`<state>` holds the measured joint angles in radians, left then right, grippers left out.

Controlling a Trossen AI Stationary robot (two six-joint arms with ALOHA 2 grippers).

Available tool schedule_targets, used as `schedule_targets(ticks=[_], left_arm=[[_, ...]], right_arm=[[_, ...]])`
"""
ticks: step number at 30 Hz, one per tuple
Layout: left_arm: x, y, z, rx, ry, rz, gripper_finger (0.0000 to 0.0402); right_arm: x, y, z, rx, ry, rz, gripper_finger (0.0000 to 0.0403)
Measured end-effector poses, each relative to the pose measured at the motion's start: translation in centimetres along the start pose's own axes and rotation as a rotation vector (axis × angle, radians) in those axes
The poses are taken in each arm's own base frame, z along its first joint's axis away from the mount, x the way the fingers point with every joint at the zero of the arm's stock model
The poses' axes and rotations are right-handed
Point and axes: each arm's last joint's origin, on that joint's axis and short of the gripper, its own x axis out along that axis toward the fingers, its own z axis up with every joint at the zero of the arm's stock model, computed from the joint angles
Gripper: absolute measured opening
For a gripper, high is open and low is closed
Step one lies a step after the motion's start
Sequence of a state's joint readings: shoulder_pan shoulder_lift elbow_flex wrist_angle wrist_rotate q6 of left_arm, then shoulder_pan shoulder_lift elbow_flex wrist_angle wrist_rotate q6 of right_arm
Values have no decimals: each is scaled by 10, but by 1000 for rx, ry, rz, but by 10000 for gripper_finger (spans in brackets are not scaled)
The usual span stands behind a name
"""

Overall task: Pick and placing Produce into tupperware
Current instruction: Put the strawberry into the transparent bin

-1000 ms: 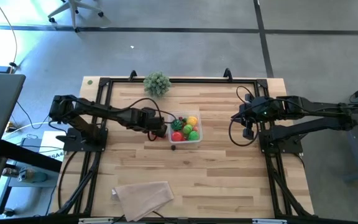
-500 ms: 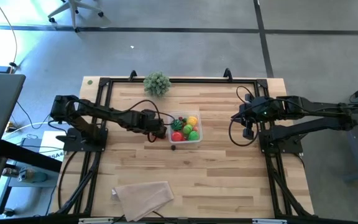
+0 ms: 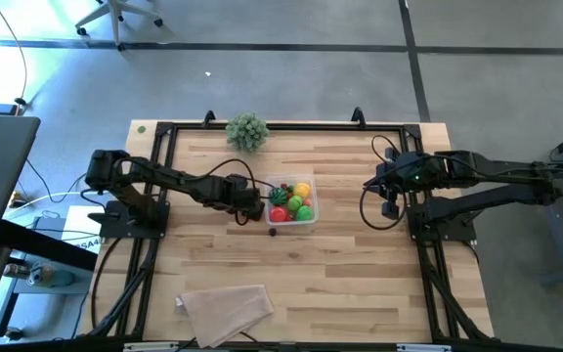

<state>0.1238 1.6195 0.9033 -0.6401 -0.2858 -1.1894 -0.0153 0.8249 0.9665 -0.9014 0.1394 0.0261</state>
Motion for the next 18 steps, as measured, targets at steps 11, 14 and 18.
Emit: schedule_targets(ticks=[11,14,18], left_arm=[[12,-2,-4,14,40,25,230],[14,-3,-4,15,37,24,230],[14,-3,-4,25,32,29,230]], right_arm=[[0,0,0,0,-1,0,34],[0,0,0,0,0,0,34],[0,0,0,0,0,0,34]])
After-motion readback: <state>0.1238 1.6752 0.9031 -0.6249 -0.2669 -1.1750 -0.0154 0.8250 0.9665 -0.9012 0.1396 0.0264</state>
